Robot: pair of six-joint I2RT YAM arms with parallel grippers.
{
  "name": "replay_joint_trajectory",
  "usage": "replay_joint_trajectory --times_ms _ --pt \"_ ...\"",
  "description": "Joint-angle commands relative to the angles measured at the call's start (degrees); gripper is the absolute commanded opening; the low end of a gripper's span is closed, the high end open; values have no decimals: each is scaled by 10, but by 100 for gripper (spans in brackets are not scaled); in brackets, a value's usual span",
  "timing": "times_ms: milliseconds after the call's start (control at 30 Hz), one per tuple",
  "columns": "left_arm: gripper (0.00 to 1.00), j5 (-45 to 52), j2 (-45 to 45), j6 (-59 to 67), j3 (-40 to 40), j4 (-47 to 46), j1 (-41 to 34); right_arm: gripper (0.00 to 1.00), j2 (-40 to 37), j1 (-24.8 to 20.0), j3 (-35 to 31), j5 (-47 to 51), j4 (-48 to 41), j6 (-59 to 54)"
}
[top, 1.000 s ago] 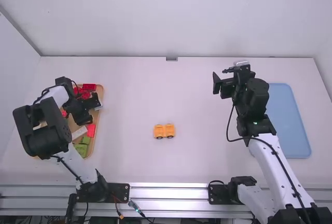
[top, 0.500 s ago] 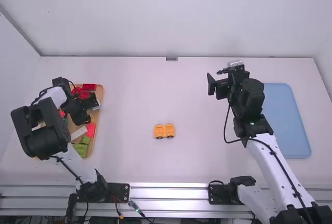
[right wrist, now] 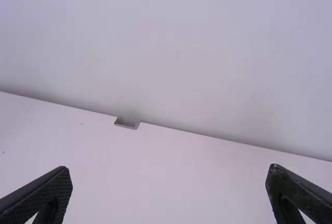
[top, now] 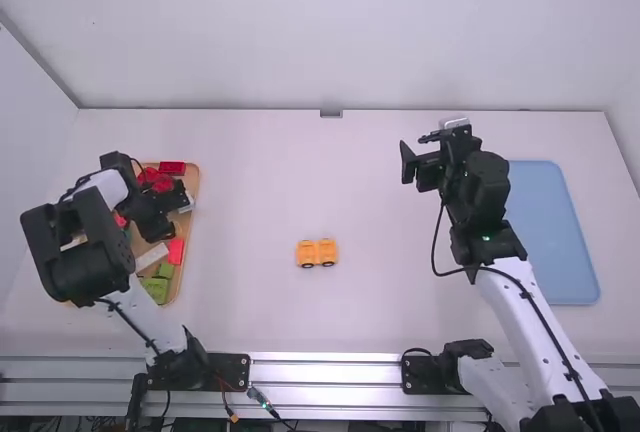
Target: Assemble lego blocks to make yellow taxi
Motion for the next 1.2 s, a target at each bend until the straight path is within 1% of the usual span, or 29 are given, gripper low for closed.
replay_joint_trajectory --times_ms 0,67,100,333,467,600,633,700,800,900,1100,1167 --pt "65 11 8 7 -17 7 3 99 2 1 25 0 2 2" --pt "65 10 8 5 -23 13 3 99 2 1 25 0 2 2" --pt "62 9 8 6 -26 16 3 99 2 1 25 0 2 2" --pt "60 11 8 6 -32 16 3 99 2 2 25 0 4 2" --pt "51 12 8 6 -32 16 3 99 2 1 25 -2 3 2" --pt "48 10 8 1 -32 16 3 99 2 1 25 -2 3 2" --pt "45 8 8 -3 -32 16 3 99 2 1 25 -2 3 2" --pt "45 9 8 -3 -32 14 3 99 2 1 25 -2 3 2" --pt "36 8 8 -6 -32 14 3 99 2 1 25 -2 3 2" --pt "36 5 8 -16 -32 15 3 99 2 1 25 -2 3 2" --pt "26 -5 8 -18 -32 14 3 99 2 1 25 -2 3 2" --pt "26 -5 8 -20 -32 14 3 99 2 1 25 -2 3 2"
